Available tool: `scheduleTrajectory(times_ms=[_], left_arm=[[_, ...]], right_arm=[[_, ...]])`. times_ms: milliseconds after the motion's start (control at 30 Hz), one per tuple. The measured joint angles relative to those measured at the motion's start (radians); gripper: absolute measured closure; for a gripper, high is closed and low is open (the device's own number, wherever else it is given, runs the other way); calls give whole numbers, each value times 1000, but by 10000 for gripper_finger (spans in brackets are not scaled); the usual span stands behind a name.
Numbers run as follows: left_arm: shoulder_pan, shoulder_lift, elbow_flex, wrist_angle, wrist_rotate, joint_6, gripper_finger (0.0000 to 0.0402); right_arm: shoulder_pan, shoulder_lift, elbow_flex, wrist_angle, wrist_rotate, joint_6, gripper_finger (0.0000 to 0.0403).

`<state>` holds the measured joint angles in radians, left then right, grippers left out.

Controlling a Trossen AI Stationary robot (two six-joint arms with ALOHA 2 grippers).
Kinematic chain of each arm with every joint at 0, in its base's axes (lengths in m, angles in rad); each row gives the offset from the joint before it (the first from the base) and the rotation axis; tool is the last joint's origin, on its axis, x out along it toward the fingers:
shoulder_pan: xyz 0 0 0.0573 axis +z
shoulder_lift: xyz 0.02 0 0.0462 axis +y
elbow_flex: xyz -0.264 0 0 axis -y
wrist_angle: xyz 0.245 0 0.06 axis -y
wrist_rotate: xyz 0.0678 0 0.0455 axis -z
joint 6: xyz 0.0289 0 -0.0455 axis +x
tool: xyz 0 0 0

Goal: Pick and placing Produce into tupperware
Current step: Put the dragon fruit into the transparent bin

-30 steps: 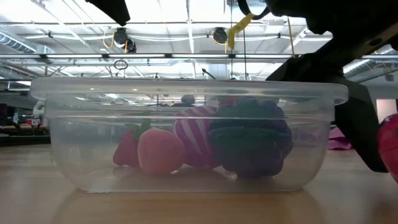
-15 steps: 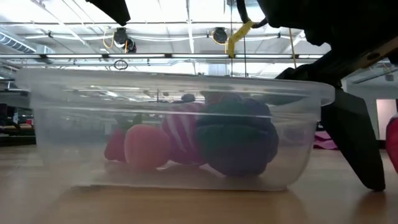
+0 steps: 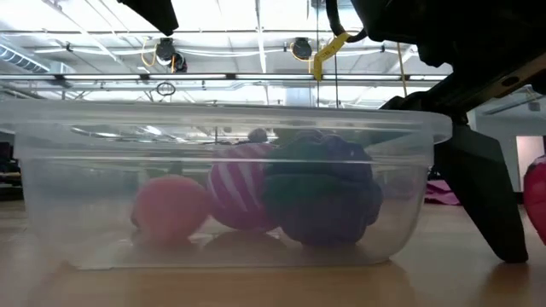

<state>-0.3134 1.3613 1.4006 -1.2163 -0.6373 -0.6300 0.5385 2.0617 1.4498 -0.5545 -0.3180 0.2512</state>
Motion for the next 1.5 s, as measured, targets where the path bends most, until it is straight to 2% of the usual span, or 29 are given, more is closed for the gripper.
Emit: scheduleTrajectory(times_ms=[267,800,1500], left_arm=[[0,0,0,0,0,1,195],[0,0,0,0,-1,3,195],[0,0,0,0,-1,6,195]], right_arm=[[0,1,0,4,0,27,106],[-2,-39,-3,-29,3,34,191],[-40,-43,-2,-121,1,44,183]])
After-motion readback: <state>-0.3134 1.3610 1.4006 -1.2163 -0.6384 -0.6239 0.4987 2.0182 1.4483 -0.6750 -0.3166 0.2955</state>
